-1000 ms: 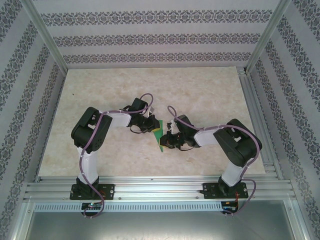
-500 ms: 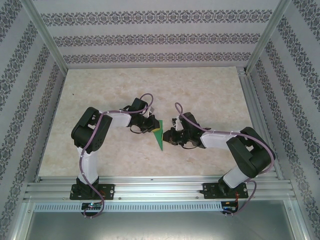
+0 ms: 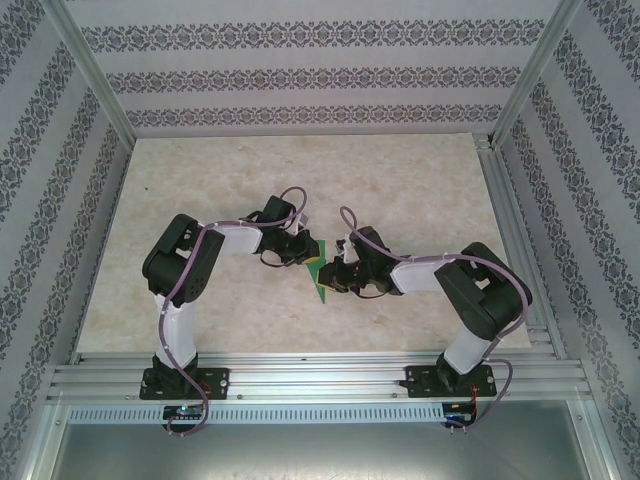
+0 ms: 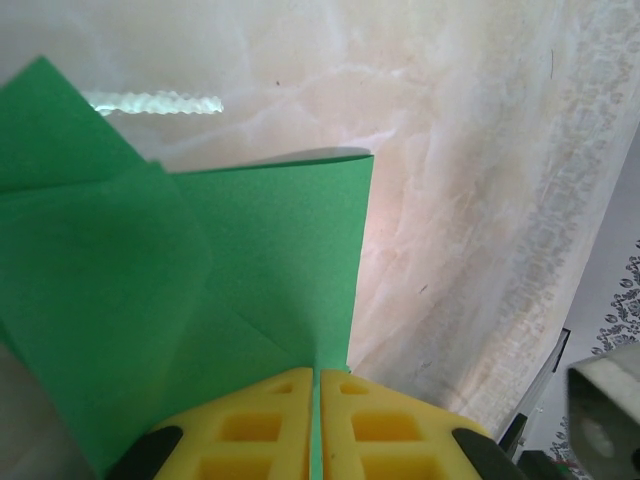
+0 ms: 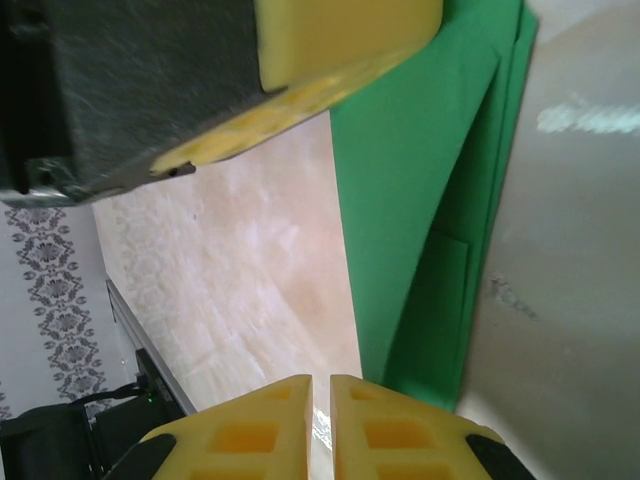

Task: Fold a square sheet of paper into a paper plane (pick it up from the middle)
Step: Fold the wing for the fifth time at the center of the table.

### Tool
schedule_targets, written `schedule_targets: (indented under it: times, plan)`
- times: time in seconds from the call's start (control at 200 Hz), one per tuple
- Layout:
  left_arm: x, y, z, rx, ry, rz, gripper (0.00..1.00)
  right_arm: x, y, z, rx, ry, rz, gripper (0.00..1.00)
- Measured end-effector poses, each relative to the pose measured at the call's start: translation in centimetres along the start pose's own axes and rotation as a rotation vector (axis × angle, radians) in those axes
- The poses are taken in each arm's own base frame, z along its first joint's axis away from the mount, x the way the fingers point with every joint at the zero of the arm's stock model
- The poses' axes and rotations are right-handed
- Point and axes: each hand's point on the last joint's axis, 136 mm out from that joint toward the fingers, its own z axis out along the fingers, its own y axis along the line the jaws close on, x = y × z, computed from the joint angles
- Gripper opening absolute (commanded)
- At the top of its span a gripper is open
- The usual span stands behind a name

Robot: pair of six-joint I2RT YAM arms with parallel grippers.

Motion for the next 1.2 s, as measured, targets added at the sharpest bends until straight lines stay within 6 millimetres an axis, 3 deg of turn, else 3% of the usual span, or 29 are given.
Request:
schedule_targets:
  times: [0.215, 0.649, 0.999, 1.199]
  plan:
    - [0.0, 0.0, 0.0, 0.0, -0.001, 0.0, 0.13, 0.6, -0.9, 0.8, 0.006, 0.025, 0.017, 0.11]
    - [0.0, 0.2, -0.1, -0.013, -0.006, -0.004, 0.13, 1.1, -2.0, 0.6, 0.053, 0.03, 0.0, 0.12]
    - [-0.1, 0.3, -0.2, -0.022, -0.012, -0.006, 0.13, 1.2, -2.0, 0.6, 0.074, 0.045, -0.024, 0.11]
    - [-0.1, 0.3, -0.3, -0.026, -0.012, -0.008, 0.13, 2.0, -0.8, 0.3, 0.063, 0.056, -0.049, 0.12]
